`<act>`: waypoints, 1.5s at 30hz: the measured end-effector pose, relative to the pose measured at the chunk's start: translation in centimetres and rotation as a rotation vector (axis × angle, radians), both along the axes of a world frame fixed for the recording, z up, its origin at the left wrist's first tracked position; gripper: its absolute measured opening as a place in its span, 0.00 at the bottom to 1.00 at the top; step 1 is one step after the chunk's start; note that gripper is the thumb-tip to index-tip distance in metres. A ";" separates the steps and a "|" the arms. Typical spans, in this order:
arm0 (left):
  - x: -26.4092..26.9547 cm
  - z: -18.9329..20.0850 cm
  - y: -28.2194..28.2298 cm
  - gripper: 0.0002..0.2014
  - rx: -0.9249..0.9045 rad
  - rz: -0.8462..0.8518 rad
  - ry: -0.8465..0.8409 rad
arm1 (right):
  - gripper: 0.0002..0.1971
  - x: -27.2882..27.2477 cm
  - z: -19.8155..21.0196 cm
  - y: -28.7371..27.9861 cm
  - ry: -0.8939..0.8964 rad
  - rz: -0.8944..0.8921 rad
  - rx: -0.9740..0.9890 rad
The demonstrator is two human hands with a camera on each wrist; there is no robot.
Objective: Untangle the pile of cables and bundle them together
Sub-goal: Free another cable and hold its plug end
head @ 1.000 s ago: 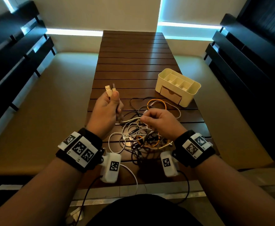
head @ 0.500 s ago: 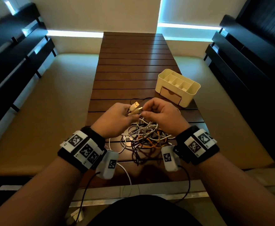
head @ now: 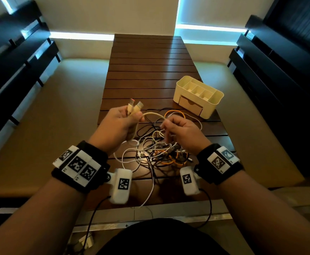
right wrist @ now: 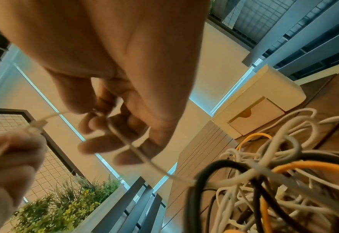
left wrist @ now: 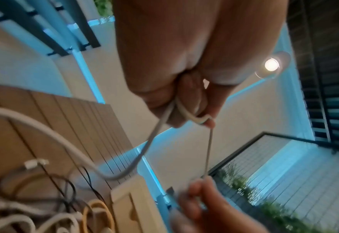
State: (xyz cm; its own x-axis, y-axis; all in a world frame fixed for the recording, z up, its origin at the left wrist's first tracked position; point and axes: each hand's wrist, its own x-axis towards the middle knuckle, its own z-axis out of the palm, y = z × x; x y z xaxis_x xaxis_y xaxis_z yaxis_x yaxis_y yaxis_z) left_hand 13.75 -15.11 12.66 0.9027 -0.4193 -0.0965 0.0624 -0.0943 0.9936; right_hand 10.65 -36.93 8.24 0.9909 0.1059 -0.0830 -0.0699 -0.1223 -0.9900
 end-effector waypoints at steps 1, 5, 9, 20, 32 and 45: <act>0.2 -0.2 0.1 0.12 0.209 -0.029 -0.067 | 0.10 0.2 0.3 -0.2 -0.023 -0.036 -0.075; 0.6 -1.0 0.0 0.11 0.706 -0.083 -0.225 | 0.08 0.7 1.3 -0.2 -0.145 0.019 -0.460; 0.5 -0.5 -1.0 0.12 0.658 0.059 -0.359 | 0.06 1.2 1.5 0.6 -0.146 0.116 -0.661; -0.3 -1.2 -1.0 0.14 0.460 -0.087 -0.394 | 0.07 1.4 3.2 0.9 -0.329 0.007 -0.518; 1.6 -1.3 2.1 0.13 0.809 -0.111 -0.253 | 0.05 1.2 -0.7 -0.5 -0.145 -0.089 -0.421; -0.1 -1.8 -2.0 0.11 0.747 -0.130 -0.425 | 0.09 2.4 0.7 1.5 -0.416 0.150 -0.669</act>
State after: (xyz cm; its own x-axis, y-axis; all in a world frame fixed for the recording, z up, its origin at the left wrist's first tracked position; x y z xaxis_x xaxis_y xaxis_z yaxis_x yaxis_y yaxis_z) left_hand 13.66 -17.10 10.91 0.8740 -0.4830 -0.0534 -0.3564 -0.7119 0.6051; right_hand 13.09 -35.48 8.93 0.9336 0.2990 0.1974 0.3534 -0.6782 -0.6443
